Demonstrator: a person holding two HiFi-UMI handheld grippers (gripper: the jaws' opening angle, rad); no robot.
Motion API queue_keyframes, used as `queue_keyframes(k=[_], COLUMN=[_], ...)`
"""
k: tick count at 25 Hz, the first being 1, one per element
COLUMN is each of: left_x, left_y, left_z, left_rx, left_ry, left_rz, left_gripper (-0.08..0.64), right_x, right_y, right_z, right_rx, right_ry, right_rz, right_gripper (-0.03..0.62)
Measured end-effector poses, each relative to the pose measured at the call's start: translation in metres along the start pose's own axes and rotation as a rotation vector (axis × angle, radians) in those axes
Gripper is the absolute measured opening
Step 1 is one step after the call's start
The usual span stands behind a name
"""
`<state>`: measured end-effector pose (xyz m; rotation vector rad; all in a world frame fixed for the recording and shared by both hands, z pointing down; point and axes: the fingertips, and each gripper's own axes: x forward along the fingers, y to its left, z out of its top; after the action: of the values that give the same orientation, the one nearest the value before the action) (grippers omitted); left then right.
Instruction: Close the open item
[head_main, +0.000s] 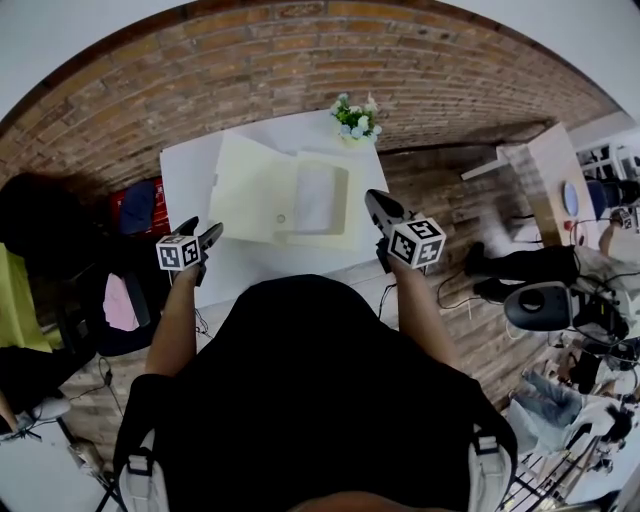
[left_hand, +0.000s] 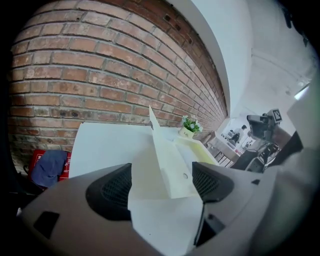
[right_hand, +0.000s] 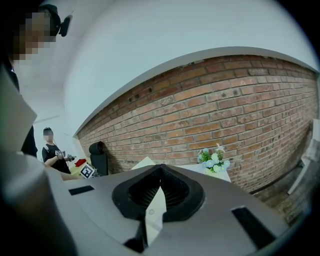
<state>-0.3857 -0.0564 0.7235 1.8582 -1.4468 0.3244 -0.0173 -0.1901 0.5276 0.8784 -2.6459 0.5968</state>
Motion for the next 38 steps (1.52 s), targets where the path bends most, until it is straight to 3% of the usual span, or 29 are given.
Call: queue_keyframes(k=[10,19,38], left_x=[0.018,0.028,0.019], left_y=[-0.002,-0.006,-0.008], left_z=[-0.021,-0.027,-0.02], left_rx=[-0.041,-0.044,-0.035], left_ry=[0.053,0.087,0.075], left_rz=[-0.055,-0.076,-0.06], left_gripper=[0.362,0.265,0.066], right_x=[-0.002,-0.006,0.017], right_y=[0.0,-0.006,-0.012], right_z=[-0.002,-0.013,-0.021], right_rx=[0.002,0.012,0.022], right_ry=[0.007,0.039,0.063], right_rz=[-0.017,-0.019,0.03], right_gripper=[0.02,0.02,0.02])
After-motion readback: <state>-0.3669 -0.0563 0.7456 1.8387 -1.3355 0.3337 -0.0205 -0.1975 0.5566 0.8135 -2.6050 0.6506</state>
